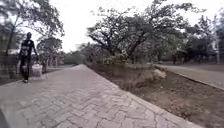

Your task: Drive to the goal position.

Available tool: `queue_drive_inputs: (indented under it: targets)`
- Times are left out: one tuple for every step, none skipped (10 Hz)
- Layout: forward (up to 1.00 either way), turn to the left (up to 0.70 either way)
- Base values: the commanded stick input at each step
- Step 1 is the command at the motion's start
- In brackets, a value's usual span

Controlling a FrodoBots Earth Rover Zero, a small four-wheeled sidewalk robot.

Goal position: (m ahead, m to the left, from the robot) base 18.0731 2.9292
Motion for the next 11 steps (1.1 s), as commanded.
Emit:
queue_drive_inputs:
  targets:
    - [0.00,0.70]
    - [0.00,0.70]
    - [0.00,0.70]
    - [0.00,0.70]
    - [0.00,0.70]
    - [0.00,0.39]
    - [0.00,0.04]
    - [0.13,0.00]
    - [0.28,0.00]
    - [0.70,0.00]
    - [0.70,0.00]
